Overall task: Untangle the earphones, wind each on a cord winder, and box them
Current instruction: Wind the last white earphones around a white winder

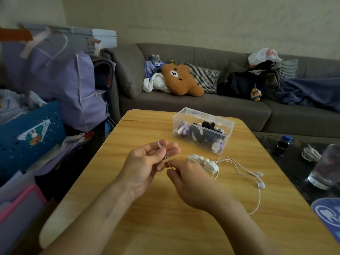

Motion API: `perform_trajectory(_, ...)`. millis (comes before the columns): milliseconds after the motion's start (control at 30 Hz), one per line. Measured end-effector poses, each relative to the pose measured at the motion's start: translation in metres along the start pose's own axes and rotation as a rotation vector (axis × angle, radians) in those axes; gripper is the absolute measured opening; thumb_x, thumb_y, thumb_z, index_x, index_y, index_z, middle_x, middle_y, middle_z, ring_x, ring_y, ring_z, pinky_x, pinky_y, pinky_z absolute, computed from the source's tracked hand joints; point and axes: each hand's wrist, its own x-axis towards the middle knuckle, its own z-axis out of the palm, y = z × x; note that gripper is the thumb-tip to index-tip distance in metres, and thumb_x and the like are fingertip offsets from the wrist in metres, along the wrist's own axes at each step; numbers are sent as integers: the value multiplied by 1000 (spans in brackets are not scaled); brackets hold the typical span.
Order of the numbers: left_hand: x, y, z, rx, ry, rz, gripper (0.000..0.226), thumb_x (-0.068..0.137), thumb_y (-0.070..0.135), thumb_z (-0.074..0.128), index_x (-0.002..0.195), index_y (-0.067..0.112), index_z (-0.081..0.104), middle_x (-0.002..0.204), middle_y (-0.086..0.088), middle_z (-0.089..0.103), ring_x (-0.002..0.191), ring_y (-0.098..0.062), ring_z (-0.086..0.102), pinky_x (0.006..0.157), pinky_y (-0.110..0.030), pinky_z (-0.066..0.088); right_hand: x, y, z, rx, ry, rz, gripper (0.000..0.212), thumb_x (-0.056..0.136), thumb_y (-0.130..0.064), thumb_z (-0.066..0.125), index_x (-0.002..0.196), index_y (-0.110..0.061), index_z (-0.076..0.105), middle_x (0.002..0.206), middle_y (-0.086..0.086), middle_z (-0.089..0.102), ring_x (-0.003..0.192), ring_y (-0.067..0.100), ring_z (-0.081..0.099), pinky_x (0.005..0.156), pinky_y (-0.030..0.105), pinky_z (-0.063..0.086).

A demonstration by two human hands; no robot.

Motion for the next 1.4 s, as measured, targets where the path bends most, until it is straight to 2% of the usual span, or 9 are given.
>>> perform_trajectory(133,0,-2,0,139,-63,34,26,94,-11,45,114,-2,58,113,-19,72,108,-29,70,72,-26,46,-2,-4,3,-57,-52,26,30,103,-32,43,78,-22,56,78,6,67,75,26,60,74,46,51)
perform_trajectory(233,-1,-4,1,390,-71,113,23,92,1,53,113,-2,61,111,-17,73,100,-22,71,68,-20,43,-3,-6,-2,-90,-36,8,36,100,-33,49,64,-27,47,64,-3,60,64,18,54,71,41,49)
perform_trajectory(433,-10,-11,5,730,-169,146,31,107,24,41,106,3,64,90,-1,66,83,-4,62,78,-20,50,-7,-4,-16,22,87,-104,25,85,-37,58,72,-18,67,51,-9,49,53,11,50,53,15,30)
perform_trajectory(633,-16,-15,7,1056,-236,150,44,107,39,34,80,29,67,68,6,59,64,-12,54,69,-40,46,-11,7,-34,60,97,-97,20,81,-27,63,65,-28,75,53,-1,56,52,18,49,50,22,39)
perform_trajectory(767,-20,-4,14,1095,-258,115,62,109,30,33,58,46,63,52,15,52,51,1,45,58,-18,34,-11,6,-34,59,127,-79,18,82,-27,74,65,-29,75,51,0,53,53,20,47,49,16,33)
perform_trajectory(867,-15,-2,4,1172,-222,92,56,106,41,36,61,20,62,52,9,51,50,-6,44,58,-29,35,-10,9,-34,63,165,-26,25,73,-45,83,67,-22,74,48,-7,52,48,7,47,47,17,36)
perform_trajectory(1000,-12,6,-5,968,-232,-6,52,107,35,38,58,17,47,50,8,39,52,-11,33,57,-28,29,-11,17,-40,186,226,67,35,71,-55,79,66,-21,69,52,-4,59,46,3,47,46,17,37)
perform_trajectory(1233,-5,12,-18,662,-149,-143,30,105,20,45,88,6,65,63,2,51,52,-6,41,57,-17,35,-11,20,-40,282,320,85,27,84,-49,64,74,-26,71,62,0,63,50,6,48,50,22,42)
perform_trajectory(1400,-3,14,-27,694,-294,-335,22,102,18,53,96,5,69,70,1,57,57,-8,44,59,-23,31,-10,18,-35,285,435,52,21,84,-43,69,80,-24,75,65,-2,69,61,19,63,59,41,53)
